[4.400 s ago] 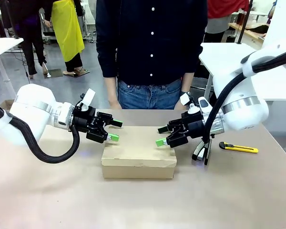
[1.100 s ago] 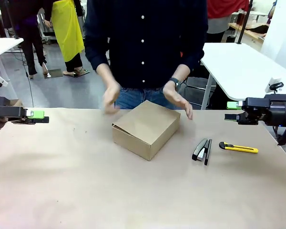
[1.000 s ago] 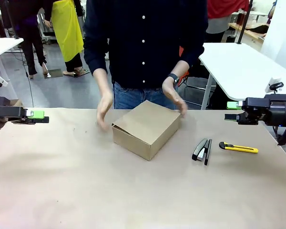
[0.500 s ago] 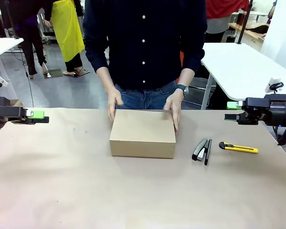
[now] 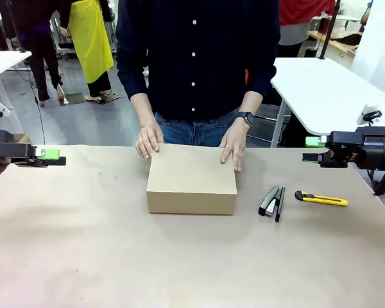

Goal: Pack the item into the box.
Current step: Close the Mailer Box.

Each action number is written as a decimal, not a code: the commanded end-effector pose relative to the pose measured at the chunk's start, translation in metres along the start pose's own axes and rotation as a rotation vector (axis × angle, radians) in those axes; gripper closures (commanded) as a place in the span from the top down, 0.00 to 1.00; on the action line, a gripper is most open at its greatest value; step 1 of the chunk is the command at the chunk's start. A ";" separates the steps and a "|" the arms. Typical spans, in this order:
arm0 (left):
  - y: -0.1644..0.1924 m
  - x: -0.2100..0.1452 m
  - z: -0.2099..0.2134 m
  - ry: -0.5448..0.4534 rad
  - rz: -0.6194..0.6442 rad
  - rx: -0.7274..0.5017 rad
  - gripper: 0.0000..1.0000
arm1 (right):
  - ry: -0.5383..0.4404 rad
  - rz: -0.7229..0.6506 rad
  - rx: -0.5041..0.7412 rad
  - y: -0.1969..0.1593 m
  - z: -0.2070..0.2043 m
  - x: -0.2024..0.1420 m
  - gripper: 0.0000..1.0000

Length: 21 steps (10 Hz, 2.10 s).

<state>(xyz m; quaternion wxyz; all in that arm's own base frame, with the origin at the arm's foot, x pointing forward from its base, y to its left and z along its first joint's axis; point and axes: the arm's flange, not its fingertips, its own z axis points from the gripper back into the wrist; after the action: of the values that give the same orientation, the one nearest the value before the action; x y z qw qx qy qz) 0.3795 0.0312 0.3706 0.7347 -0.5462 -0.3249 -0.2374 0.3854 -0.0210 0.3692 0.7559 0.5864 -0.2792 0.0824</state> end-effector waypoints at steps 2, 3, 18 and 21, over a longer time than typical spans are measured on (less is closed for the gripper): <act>-0.002 -0.001 0.002 0.009 -0.023 0.004 1.00 | -0.003 0.023 0.003 0.001 0.000 0.001 1.00; -0.002 -0.001 0.002 0.009 -0.023 0.004 1.00 | -0.003 0.023 0.003 0.001 0.000 0.001 1.00; -0.002 -0.001 0.002 0.009 -0.023 0.004 1.00 | -0.003 0.023 0.003 0.001 0.000 0.001 1.00; -0.002 -0.001 0.002 0.009 -0.023 0.004 1.00 | -0.003 0.023 0.003 0.001 0.000 0.001 1.00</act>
<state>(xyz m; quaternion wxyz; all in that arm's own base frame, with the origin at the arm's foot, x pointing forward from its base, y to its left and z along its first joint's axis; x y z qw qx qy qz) 0.3795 0.0312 0.3706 0.7347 -0.5461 -0.3249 -0.2375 0.3854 -0.0210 0.3692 0.7559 0.5863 -0.2793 0.0825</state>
